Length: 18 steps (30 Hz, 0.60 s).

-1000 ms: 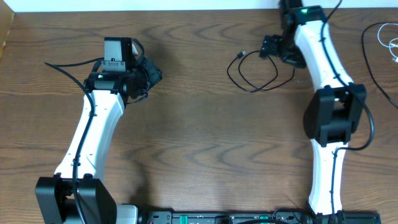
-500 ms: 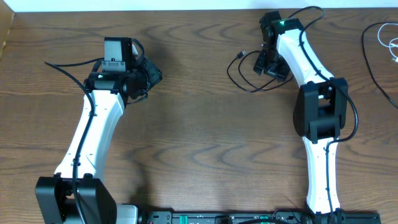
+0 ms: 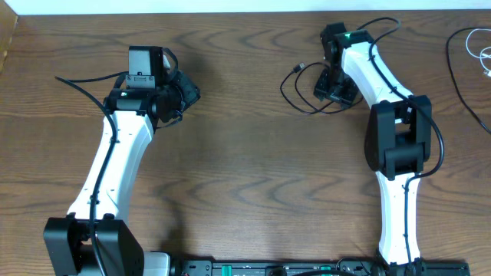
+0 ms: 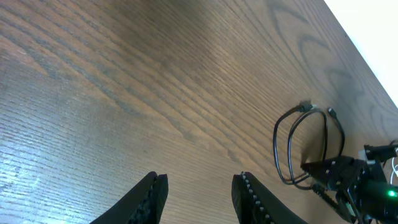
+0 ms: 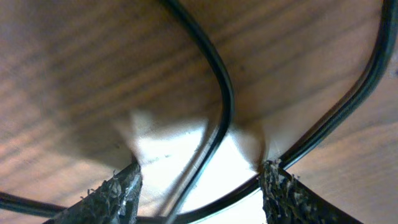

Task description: Untangle cables

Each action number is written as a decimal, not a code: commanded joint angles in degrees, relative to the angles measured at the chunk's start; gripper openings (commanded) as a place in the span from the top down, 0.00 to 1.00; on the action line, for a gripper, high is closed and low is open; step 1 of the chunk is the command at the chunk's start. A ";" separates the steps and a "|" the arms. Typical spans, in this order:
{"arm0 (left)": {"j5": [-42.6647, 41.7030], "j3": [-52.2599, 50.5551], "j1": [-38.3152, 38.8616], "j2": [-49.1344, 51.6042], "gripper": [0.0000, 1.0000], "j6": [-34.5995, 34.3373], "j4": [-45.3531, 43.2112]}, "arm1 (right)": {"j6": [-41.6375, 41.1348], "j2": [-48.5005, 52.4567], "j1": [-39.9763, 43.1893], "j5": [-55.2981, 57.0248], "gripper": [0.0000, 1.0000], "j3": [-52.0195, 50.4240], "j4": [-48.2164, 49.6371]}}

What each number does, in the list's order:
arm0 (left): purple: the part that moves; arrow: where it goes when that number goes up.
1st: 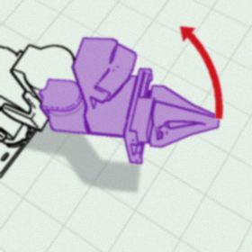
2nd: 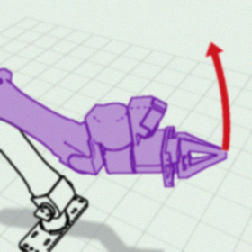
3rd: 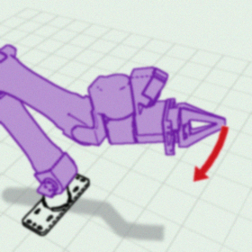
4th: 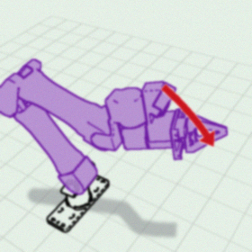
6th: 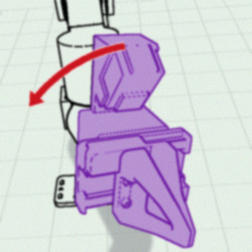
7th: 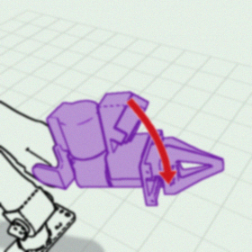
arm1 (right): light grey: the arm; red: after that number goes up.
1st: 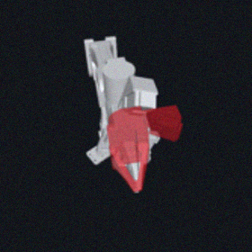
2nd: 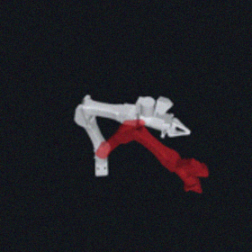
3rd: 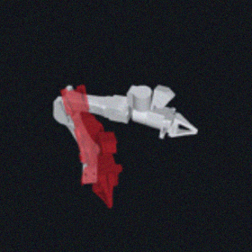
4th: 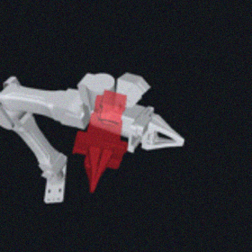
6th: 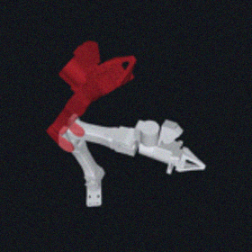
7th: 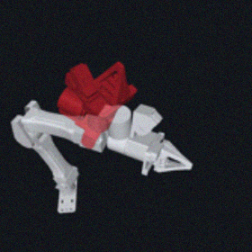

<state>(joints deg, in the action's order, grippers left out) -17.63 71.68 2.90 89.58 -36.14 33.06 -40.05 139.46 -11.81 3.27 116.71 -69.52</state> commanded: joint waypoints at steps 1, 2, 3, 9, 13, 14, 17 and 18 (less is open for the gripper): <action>0.81 0.66 0.07 0.57 0.60 0.57 0.15 | 4.02 3.17 0.20 1.09 0.39 -3.93 -1.66; 0.81 0.66 0.07 0.57 0.60 0.57 0.15 | 5.44 3.17 0.26 1.09 0.37 -3.96 -1.97; 0.81 0.66 0.07 0.57 0.60 0.57 0.13 | 6.91 3.17 0.28 1.09 0.35 -3.93 -2.14; 0.81 0.66 0.07 0.57 0.60 0.57 0.13 | 14.75 3.15 1.07 1.09 0.14 -3.82 -4.52; 0.81 0.66 0.07 0.57 0.60 0.57 0.13 | 16.63 3.15 1.29 1.09 0.12 -3.87 -5.62; 0.83 0.66 0.07 0.57 0.60 0.57 0.13 | 16.57 3.15 1.29 1.09 0.12 -3.98 -5.53; 0.81 0.66 0.07 0.57 0.60 0.57 0.15 | 15.82 3.17 1.27 1.14 0.22 -4.44 -3.93; 0.81 0.66 0.07 0.57 0.60 0.57 0.15 | 15.17 3.17 1.27 1.11 0.25 -4.94 -2.73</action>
<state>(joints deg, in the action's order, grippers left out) -17.63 71.68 2.90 89.58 -36.14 33.06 -24.82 138.82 -10.68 1.19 115.02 -74.19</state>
